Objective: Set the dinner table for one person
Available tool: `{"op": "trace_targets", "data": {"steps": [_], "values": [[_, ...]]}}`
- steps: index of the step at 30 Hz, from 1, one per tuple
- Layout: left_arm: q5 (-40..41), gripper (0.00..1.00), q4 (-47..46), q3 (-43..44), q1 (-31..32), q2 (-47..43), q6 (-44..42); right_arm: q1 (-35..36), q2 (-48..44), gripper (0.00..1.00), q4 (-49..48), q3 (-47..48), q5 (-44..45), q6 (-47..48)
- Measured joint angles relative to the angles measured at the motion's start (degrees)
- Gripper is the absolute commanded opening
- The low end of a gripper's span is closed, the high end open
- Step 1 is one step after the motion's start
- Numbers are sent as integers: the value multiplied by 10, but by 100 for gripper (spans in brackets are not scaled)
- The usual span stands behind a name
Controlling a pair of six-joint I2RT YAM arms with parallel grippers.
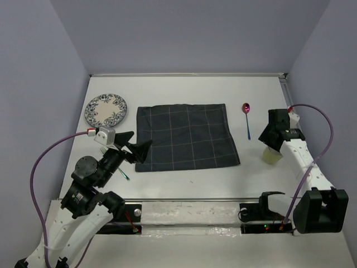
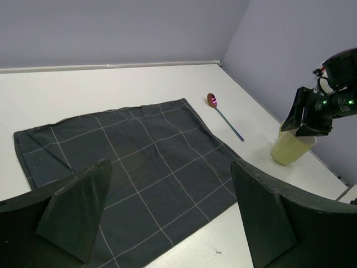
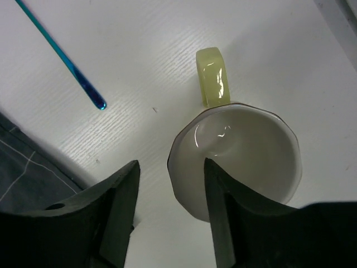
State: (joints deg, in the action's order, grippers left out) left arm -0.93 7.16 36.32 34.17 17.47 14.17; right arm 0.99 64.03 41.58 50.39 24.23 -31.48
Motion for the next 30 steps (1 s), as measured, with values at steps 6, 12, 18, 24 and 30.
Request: {"op": "trace_targets", "data": {"steps": [6,12,18,24,30], "values": [[1,99,0,0,0,0,0,-10,42,0,-30,-26,-23,7],[13,99,0,-1,0,0,-1,-10,21,0,-15,-9,-7,27],[17,99,0,-1,-3,13,-2,86,30,0,26,123,28,63],[20,99,1,-2,-20,35,-2,240,177,0,-42,304,21,121],[24,99,4,-2,-24,54,-2,284,382,0,-68,434,-41,197]]}}
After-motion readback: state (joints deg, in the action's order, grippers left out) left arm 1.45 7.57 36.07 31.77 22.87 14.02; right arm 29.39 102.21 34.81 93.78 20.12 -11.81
